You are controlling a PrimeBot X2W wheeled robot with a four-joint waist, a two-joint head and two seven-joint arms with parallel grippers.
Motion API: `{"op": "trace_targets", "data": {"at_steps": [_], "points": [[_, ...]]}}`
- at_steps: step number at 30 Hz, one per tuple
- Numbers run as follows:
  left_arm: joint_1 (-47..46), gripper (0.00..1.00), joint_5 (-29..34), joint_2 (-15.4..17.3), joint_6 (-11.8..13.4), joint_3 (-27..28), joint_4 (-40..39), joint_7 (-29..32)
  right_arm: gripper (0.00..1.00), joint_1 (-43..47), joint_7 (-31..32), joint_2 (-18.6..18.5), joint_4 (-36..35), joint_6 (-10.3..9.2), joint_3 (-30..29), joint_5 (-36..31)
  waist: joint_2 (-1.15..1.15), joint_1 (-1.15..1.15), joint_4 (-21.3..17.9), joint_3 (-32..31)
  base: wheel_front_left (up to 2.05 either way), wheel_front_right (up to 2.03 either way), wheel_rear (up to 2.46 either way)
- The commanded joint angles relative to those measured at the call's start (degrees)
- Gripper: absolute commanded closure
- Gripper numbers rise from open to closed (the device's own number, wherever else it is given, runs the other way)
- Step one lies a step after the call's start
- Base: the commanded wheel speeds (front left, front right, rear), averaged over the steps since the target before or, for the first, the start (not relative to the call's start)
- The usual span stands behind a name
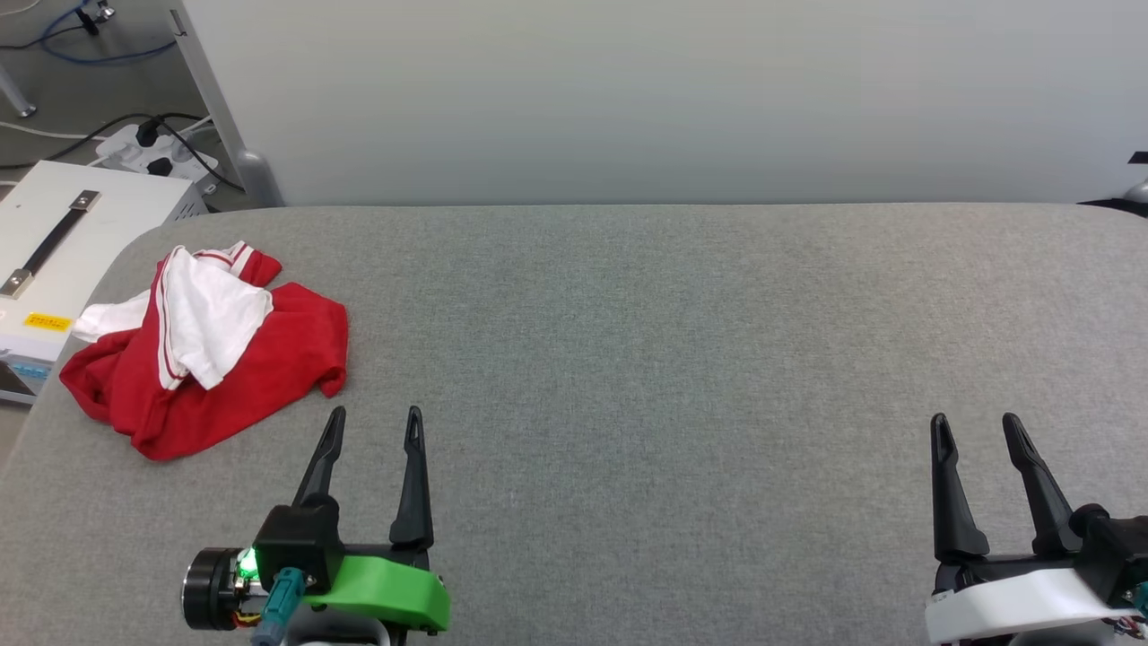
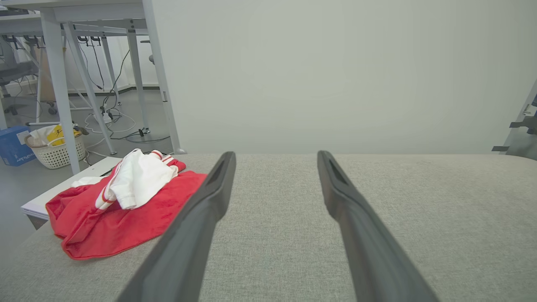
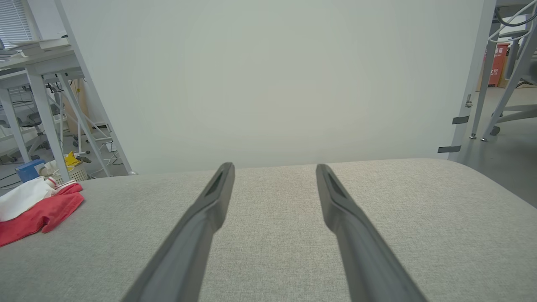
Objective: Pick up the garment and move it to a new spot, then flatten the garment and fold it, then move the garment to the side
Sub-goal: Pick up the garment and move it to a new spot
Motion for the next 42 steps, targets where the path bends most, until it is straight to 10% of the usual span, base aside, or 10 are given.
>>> {"op": "trace_targets", "data": {"at_steps": [1, 27, 42], "points": [[0.47, 0.0, -0.11, -0.28, 0.31, -0.1, 0.25, -0.35, 0.0, 0.85, -0.52, -0.06, 0.2, -0.05, 0.24, -0.5, 0.0, 0.0, 0.0, 0.07, 0.0, 0.0, 0.0], [0.08, 0.0, -0.05, -0.28, 0.54, -0.08, 1.09, -0.35, 0.0, 0.6, -0.52, -0.06, 1.25, -0.05, 0.64, -2.97, 0.0, 0.0, 0.45, 0.73, 0.0, 0.0, 0.0], [-0.9, 0.0, -0.71, -0.28, 0.58, 1.46, 1.58, -0.35, 0.0, 0.12, -0.52, -0.06, 0.77, -0.05, 1.6, -3.5, 0.0, 0.0, 7.76, 1.9, 0.0, 0.0, 0.0]]}}
